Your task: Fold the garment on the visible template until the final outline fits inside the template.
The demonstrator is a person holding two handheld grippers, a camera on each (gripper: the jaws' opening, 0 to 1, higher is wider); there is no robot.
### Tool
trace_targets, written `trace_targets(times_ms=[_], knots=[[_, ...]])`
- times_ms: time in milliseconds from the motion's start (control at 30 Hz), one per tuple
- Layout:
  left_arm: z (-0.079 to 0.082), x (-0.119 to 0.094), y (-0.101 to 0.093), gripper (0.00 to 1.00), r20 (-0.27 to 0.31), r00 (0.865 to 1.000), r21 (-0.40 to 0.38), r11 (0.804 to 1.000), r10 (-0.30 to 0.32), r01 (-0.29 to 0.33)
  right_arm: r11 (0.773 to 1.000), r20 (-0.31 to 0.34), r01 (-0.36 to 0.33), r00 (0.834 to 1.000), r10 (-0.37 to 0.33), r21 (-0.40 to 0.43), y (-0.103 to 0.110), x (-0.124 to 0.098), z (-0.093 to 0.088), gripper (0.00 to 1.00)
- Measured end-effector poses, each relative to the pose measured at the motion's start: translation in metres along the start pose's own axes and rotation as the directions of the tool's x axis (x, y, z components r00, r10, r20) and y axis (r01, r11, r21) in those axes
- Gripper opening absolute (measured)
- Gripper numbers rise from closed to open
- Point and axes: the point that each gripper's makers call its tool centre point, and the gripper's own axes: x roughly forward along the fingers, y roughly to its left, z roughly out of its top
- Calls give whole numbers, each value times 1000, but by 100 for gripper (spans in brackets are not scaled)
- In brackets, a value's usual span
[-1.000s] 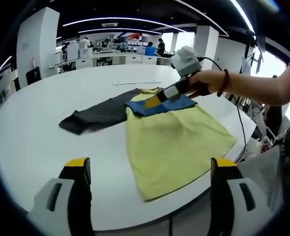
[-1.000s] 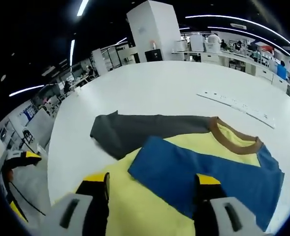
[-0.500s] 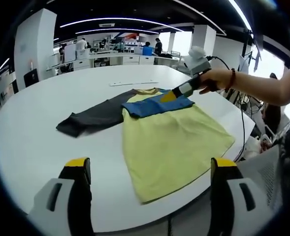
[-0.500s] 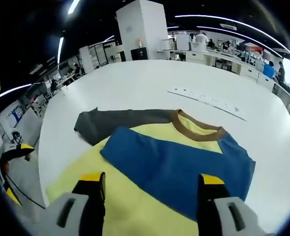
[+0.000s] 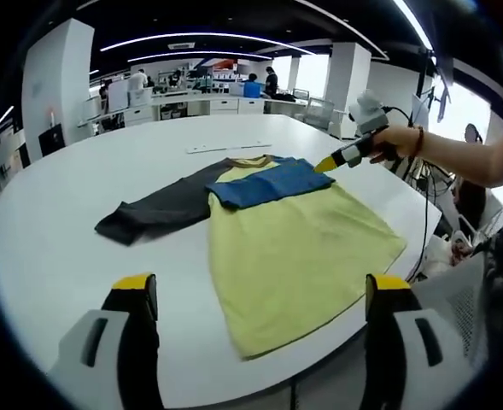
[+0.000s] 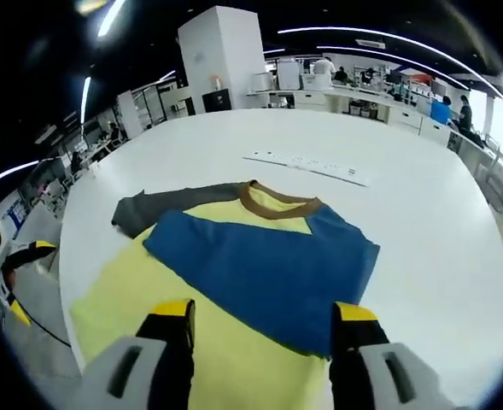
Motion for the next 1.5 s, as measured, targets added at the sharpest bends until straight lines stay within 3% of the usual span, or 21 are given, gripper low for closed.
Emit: trace_targets(times_ms=[200, 533, 633, 800, 1067, 1333, 1500], knots=[[-2, 1, -3, 99, -7, 1000, 5, 1000, -3, 3, 999, -20, 26, 999, -26, -23, -15, -6, -19, 55], [-4, -1, -4, 99, -17, 1000, 11, 1000, -2, 2, 998, -35, 54, 998, -56, -44, -25, -8, -35, 28], [-4, -1, -3, 99, -17, 1000, 13, 1000, 0, 0, 990, -94, 103, 989, -112, -98, -35, -5, -49, 22], [-5, -3, -2, 99, -11, 1000, 6, 1000, 5, -5, 989, -81, 117, 989, -124, -87, -38, -1, -54, 12], [-7, -4, 0, 99, -17, 1000, 5, 1000, 12, -12, 987, -71, 157, 985, -160, -44, -48, 7, -53, 11], [-7, -4, 0, 98, -19, 1000, 5, 1000, 13, -13, 984, -71, 177, 981, -178, -31, -51, 12, -55, 0], [-11, -5, 2, 98, -33, 999, 5, 1000, 19, -19, 983, -83, 180, 980, -183, -37, -57, 10, -58, 0]])
